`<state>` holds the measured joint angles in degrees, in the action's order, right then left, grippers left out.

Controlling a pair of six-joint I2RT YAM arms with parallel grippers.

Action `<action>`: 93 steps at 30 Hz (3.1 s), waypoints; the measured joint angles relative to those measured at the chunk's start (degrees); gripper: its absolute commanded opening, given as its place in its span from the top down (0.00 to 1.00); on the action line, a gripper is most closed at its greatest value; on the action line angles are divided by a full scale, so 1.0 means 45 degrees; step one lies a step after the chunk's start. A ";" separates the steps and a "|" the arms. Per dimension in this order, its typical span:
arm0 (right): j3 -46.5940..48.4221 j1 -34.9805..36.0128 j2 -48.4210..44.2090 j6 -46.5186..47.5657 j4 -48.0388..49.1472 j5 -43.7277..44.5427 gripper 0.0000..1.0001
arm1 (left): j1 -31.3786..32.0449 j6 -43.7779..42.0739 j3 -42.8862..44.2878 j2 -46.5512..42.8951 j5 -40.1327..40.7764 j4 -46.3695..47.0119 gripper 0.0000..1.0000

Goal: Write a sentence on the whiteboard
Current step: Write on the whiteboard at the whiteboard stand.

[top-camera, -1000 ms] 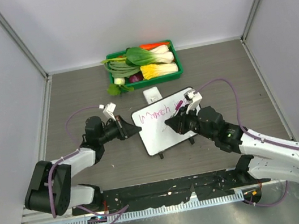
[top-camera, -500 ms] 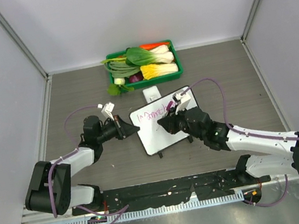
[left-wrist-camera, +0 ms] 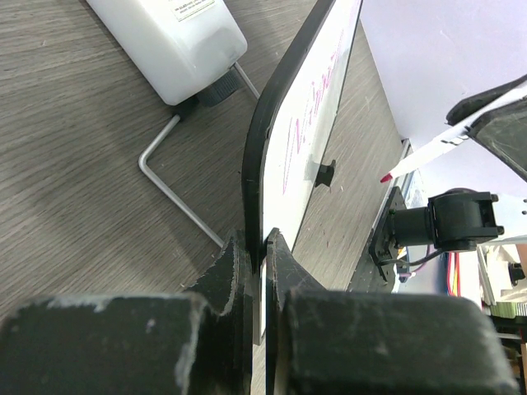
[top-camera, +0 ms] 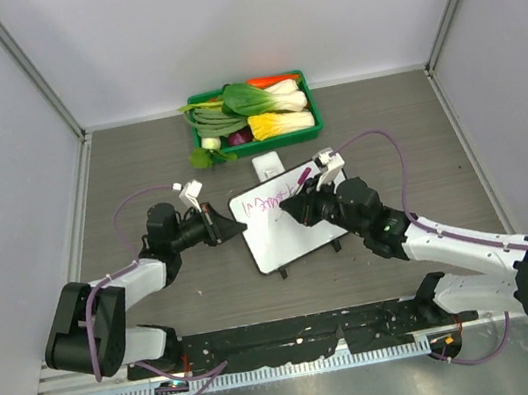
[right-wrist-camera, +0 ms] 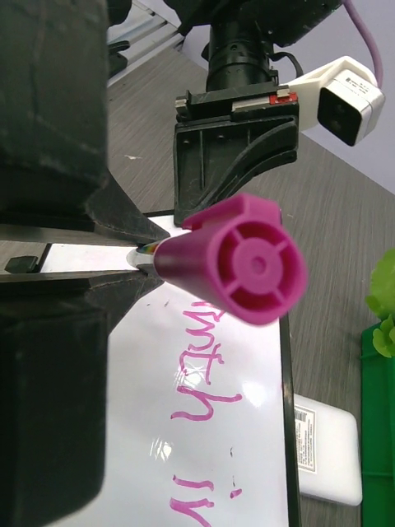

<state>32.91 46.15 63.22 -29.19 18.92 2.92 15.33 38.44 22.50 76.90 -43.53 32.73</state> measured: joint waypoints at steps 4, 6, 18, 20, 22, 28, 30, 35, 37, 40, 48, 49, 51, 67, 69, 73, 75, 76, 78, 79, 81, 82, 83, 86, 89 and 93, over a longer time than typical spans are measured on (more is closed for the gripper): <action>0.0049 0.0549 -0.0185 0.0427 -0.0272 0.0549 0.99 | -0.0005 -0.0005 0.0000 0.0019 -0.0015 0.0010 1.00; 0.0126 0.0986 -0.0185 0.0651 -0.0340 0.0923 0.99 | -0.0010 -0.0010 0.0005 0.0019 -0.0019 0.0010 1.00; 0.0262 0.1778 0.0792 0.1433 0.0228 0.2900 0.99 | -0.0049 -0.0015 0.0092 0.0175 -0.0199 0.0019 1.00; 0.0262 0.1885 0.1137 0.1457 0.0432 0.3011 0.99 | -0.0063 -0.0015 0.0117 0.0219 -0.0248 0.0024 1.00; 0.0262 0.2006 0.1438 0.1462 0.0612 0.3050 0.99 | -0.0073 -0.0015 0.0117 0.0219 -0.0262 0.0024 1.00; 0.0262 0.2220 0.2001 0.1462 0.1146 0.3152 0.99 | -0.0078 -0.0019 0.0117 0.0238 -0.0291 0.0039 1.00; 0.0277 0.2234 0.2113 0.1462 0.1316 0.3206 0.99 | -0.0083 -0.0015 0.0121 0.0257 -0.0301 0.0058 1.00; 0.0311 0.2234 0.2424 0.1462 0.1559 0.3400 0.99 | -0.0102 -0.0015 0.0136 0.0325 -0.0374 0.0102 1.00; 0.0355 0.2234 0.2608 0.1462 0.1608 0.3463 0.99 | -0.0107 -0.0010 0.0141 0.0379 -0.0398 0.0155 1.00; 0.0515 0.2244 0.2924 0.1462 0.1613 0.3531 0.99 | -0.0117 0.0000 0.0151 0.0432 -0.0437 0.0204 1.00; 0.0593 0.2307 0.3118 0.1462 0.1792 0.3405 0.99 | -0.0136 0.0010 0.0165 0.0471 -0.0481 0.0214 1.00; 0.0593 0.2307 0.3118 0.1462 0.1787 0.3361 0.99 | -0.0136 0.0010 0.0165 0.0471 -0.0486 0.0219 1.00; 0.0593 0.2307 0.3118 0.1462 0.1778 0.3279 0.99 | -0.0136 0.0010 0.0165 0.0491 -0.0491 0.0233 1.00; 0.0495 0.2433 0.3118 0.1355 0.1486 0.3186 0.99 | -0.0165 0.0015 0.0189 0.0588 -0.0573 0.0291 1.00; 0.0495 0.2458 0.3118 0.1355 0.1472 0.3274 0.99 | -0.0165 0.0015 0.0189 0.0588 -0.0578 0.0291 1.00; 0.0500 0.2472 0.3118 0.1360 0.1433 0.3497 0.99 | -0.0165 0.0015 0.0189 0.0588 -0.0573 0.0291 1.00; 0.0529 0.2487 0.3118 0.1355 0.1389 0.3623 0.99 | -0.0165 0.0015 0.0189 0.0593 -0.0573 0.0287 1.00; 0.0559 0.2487 0.3118 0.1360 0.1350 0.3687 0.99 | -0.0165 0.0015 0.0189 0.0593 -0.0573 0.0291 1.00; 0.0617 0.2492 0.3118 0.1360 0.1287 0.3813 0.99 | -0.0165 0.0015 0.0189 0.0593 -0.0573 0.0291 1.00; 0.0646 0.2497 0.3118 0.1365 0.1263 0.3876 0.99 | -0.0165 0.0015 0.0189 0.0593 -0.0573 0.0291 1.00; 0.0719 0.2492 0.3118 0.1365 0.1214 0.4036 0.99 | -0.0165 0.0015 0.0189 0.0593 -0.0573 0.0291 1.00; 0.0738 0.2492 0.3118 0.1370 0.1209 0.4114 0.99 | -0.0165 0.0015 0.0189 0.0593 -0.0573 0.0291 1.00; 0.0758 0.2492 0.3118 0.1370 0.1205 0.4172 0.99 | -0.0165 0.0015 0.0189 0.0593 -0.0573 0.0291 1.00; 0.0792 0.2492 0.3118 0.1379 0.1180 0.4269 0.99 | -0.0165 0.0015 0.0189 0.0593 -0.0573 0.0291 1.00; 0.0792 0.2497 0.3118 0.1379 0.1171 0.4284 0.99 | -0.0165 0.0015 0.0189 0.0597 -0.0573 0.0291 1.00; 0.0792 0.2492 0.3113 0.1375 0.1156 0.4269 0.99 | -0.0165 0.0019 0.0189 0.0602 -0.0573 0.0291 1.00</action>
<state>36.47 57.36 77.23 -23.00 24.12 22.13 14.59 38.52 23.35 79.61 -46.11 34.04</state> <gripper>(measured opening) 0.173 0.043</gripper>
